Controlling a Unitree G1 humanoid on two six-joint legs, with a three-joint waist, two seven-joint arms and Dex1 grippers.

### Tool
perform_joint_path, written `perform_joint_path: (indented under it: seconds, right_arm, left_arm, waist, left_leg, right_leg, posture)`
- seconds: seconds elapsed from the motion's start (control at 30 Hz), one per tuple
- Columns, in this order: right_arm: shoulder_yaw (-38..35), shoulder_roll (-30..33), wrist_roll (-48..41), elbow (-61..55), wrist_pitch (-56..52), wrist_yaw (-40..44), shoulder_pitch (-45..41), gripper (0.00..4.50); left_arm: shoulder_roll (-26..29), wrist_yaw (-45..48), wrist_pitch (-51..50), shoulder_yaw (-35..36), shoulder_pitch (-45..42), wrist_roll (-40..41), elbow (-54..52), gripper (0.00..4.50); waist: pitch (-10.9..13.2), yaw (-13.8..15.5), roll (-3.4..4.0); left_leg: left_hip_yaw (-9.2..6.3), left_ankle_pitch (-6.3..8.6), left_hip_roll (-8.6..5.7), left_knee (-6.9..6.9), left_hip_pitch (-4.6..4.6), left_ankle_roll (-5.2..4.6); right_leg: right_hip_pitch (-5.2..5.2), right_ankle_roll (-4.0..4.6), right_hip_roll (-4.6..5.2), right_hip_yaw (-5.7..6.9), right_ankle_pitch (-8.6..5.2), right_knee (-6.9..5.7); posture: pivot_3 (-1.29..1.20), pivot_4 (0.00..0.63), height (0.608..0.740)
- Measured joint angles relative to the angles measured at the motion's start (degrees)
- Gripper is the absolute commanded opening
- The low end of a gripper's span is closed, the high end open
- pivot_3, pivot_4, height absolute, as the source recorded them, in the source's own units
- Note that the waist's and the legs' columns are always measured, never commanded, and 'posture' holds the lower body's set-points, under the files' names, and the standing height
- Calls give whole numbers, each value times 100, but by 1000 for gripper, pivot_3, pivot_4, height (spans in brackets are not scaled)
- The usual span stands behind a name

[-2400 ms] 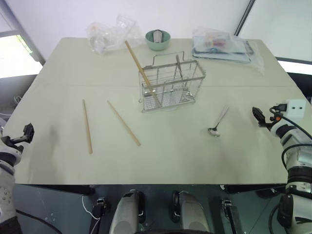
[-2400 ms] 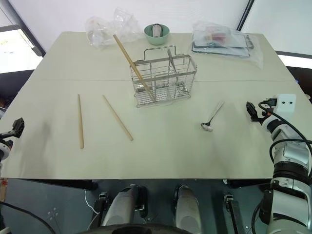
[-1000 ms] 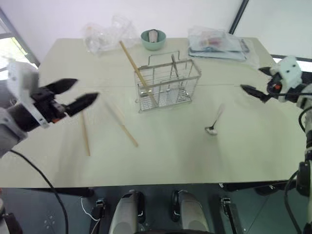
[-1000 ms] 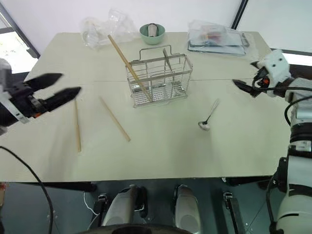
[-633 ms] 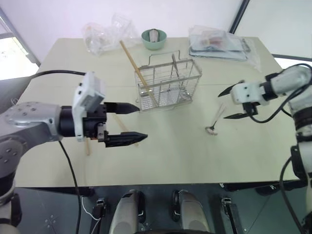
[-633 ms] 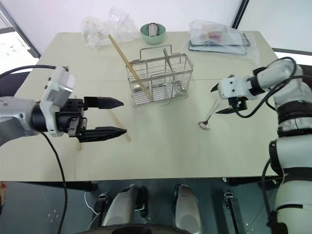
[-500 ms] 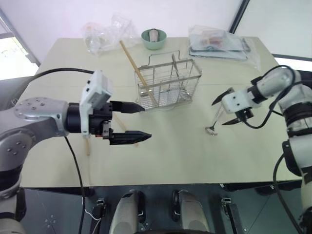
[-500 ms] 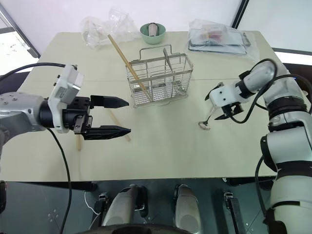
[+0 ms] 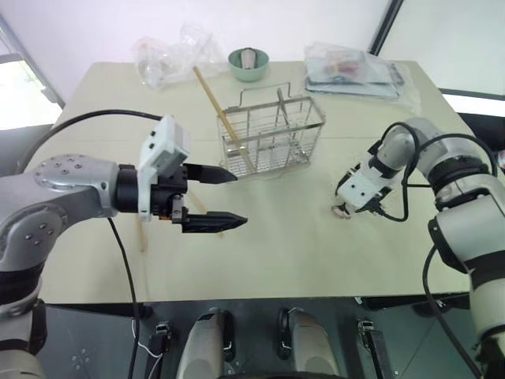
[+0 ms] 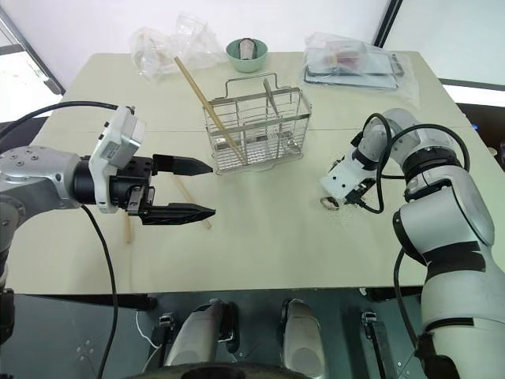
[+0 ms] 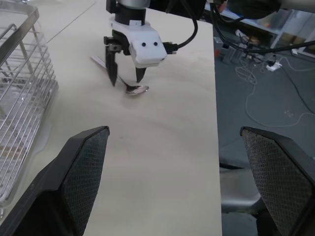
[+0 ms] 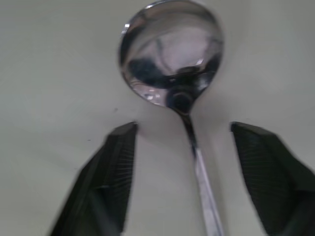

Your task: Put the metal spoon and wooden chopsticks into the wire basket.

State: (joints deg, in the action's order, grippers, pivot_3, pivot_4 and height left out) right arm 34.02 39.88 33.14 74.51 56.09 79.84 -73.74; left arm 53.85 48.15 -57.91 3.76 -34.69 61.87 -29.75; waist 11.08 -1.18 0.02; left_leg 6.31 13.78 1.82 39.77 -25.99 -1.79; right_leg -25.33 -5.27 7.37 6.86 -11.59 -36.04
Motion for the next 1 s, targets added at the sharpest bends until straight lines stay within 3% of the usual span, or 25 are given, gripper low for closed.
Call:
perform_joint_path:
  seconds: [0.1,0.37,0.5,0.67,0.73,0.83,0.9,1.0]
  right_arm:
    - [-44,-11,-61,4,17,73,43,42]
    - [-357,34,-332,-7,44,66,229,42]
    - [-1155,-37,-1314,-91,-499,535,391,42]
    - [-1814,155,-3740,-1835,-3377,1208,535,42]
    - [-2146,313,-4788,-2786,-5217,1246,538,42]
    - [-2842,274,-5605,-3350,-7067,1040,96,42]
    - [-3325,137,-5934,-3478,-7771,557,-275,42]
    - [-3610,-126,-5960,-3444,-7931,-4,-380,42]
  left_arm:
    - [-54,-78,-3,4,-55,6,1,4500]
    - [-159,-195,37,45,-184,-68,63,4500]
    - [-353,-478,180,160,-347,-252,217,4500]
    - [-522,-820,338,409,-510,-390,442,4500]
    - [-527,-856,393,451,-567,-496,571,4500]
    - [-540,-840,501,452,-644,-622,748,4500]
    - [-555,-803,571,452,-677,-688,856,4500]
    - [-582,-722,623,450,-754,-775,944,4500]
  waist:
    - [0,-1,0]
    - [0,1,-2]
    - [3,8,0]
    - [3,21,1]
    - [5,54,3]
    - [5,54,3]
    - [3,50,1]
    - [-1,49,-6]
  left_leg:
    - [1,0,1,-5,24,1]
    - [3,-3,2,-23,60,8]
    - [3,-6,2,-26,60,9]
    - [0,-6,6,-28,61,9]
    - [-2,-6,4,-30,57,9]
    - [-1,-3,3,-33,54,8]
    - [2,-3,2,-46,55,9]
    - [8,-3,2,-51,55,9]
  right_leg:
    - [15,8,-1,-1,-5,-3]
    - [39,14,-1,-5,-10,-2]
    - [38,13,-1,-6,-9,-3]
    - [38,14,1,-4,-9,-8]
    - [34,14,6,-1,-10,-7]
    - [28,15,8,0,-9,-8]
    - [24,15,8,-1,-9,-5]
    - [21,15,8,-2,-9,-4]
  posture:
    - [0,150,707]
    - [0,150,707]
    - [0,150,707]
    - [0,150,707]
    - [0,150,707]
    - [0,150,707]
    - [0,150,707]
    - [0,150,707]
